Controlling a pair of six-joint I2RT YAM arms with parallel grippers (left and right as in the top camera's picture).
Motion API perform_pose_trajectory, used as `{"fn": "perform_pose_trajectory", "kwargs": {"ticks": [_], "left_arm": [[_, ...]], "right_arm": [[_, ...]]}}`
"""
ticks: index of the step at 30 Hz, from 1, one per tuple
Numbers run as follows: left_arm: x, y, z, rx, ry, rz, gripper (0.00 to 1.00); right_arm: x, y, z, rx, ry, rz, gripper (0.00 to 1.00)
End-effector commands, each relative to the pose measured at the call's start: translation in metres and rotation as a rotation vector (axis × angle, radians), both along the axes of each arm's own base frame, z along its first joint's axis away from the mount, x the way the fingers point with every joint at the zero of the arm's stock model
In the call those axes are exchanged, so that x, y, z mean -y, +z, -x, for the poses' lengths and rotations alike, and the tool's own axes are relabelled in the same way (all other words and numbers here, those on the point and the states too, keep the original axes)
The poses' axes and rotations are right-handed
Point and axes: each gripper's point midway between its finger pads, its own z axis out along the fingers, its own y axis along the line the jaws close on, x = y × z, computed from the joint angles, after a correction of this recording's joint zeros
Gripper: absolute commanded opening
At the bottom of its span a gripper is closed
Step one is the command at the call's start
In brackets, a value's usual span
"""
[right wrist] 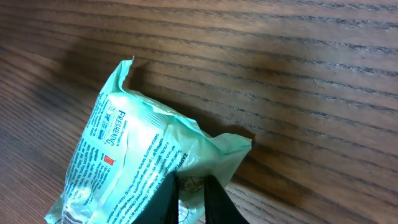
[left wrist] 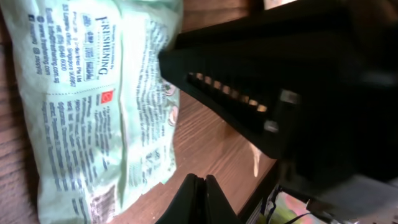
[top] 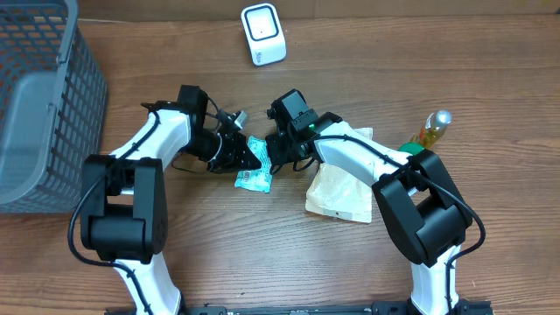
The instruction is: Scan the item barcode
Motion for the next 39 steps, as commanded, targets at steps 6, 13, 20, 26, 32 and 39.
{"fn": "perform_pose_trajectory", "kwargs": {"ticks": [6, 13, 20, 26, 32, 39], "left_arm": [[-0.003, -0.036, 0.007, -0.085, -0.003, 0.018, 0.04], [-0.006, -0.075, 0.019, -0.16, -0.025, 0.017, 0.04], [-0.017, -0.083, 0.021, -0.195, -0.003, 0.027, 0.04], [-0.053, -0.056, 0.006, -0.154, 0.092, 0.048, 0.04], [-0.075, -0.034, 0.015, -0.118, 0.076, 0.079, 0.04], [-0.067, -0.022, 0.015, -0.12, 0.08, 0.136, 0.04]], "right_arm": [[0.011, -0.015, 0.01, -0.032, -0.006, 0.043, 0.12], [0.011, -0.015, 0.01, -0.03, -0.006, 0.042, 0.13], [0.011, -0.015, 0.01, -0.031, -0.006, 0.043, 0.13], [0.011, -0.015, 0.01, -0.03, -0.006, 0.042, 0.13], [0.01, -0.015, 0.009, -0.025, -0.006, 0.039, 0.13], [0.009, -0.014, 0.008, -0.022, -0.006, 0.037, 0.13]]}}
